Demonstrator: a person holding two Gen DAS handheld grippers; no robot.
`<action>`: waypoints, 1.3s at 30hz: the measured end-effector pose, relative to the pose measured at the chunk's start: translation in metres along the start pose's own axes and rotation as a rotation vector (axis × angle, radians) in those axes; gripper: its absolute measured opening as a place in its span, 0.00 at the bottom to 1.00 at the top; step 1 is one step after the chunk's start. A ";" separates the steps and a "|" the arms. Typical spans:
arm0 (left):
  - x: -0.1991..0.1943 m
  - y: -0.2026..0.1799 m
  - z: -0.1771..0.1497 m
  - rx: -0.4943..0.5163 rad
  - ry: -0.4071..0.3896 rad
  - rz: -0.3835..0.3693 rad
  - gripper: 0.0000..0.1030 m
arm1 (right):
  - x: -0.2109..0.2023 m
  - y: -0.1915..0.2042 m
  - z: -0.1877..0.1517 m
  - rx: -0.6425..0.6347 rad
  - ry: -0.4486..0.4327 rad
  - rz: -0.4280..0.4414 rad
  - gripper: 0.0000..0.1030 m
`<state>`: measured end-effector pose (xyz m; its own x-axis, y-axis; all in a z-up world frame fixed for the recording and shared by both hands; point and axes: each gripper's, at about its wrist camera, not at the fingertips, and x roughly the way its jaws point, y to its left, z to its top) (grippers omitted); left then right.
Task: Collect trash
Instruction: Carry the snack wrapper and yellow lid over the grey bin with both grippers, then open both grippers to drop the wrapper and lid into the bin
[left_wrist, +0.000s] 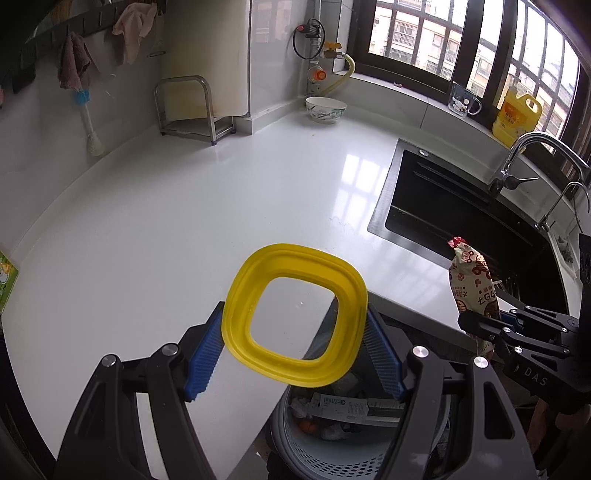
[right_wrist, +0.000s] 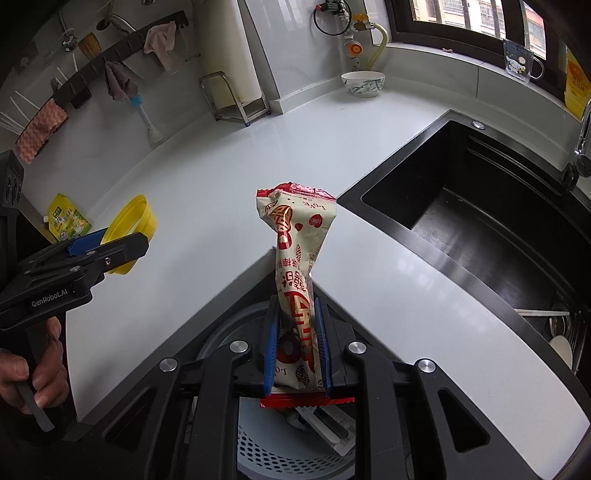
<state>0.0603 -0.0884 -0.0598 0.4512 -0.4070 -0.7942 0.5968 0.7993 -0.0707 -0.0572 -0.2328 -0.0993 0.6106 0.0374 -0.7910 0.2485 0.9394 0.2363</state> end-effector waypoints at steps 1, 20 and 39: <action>-0.002 -0.005 -0.005 0.000 0.003 0.004 0.67 | -0.002 -0.003 -0.004 -0.005 0.001 0.006 0.18; -0.014 -0.055 -0.075 -0.113 0.087 0.064 0.68 | 0.007 -0.018 -0.055 -0.137 0.146 0.118 0.18; 0.021 -0.065 -0.110 -0.165 0.192 0.090 0.71 | 0.051 -0.021 -0.088 -0.174 0.301 0.160 0.20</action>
<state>-0.0425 -0.0999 -0.1382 0.3541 -0.2523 -0.9005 0.4362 0.8963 -0.0796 -0.0972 -0.2206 -0.1943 0.3769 0.2626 -0.8882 0.0204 0.9564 0.2914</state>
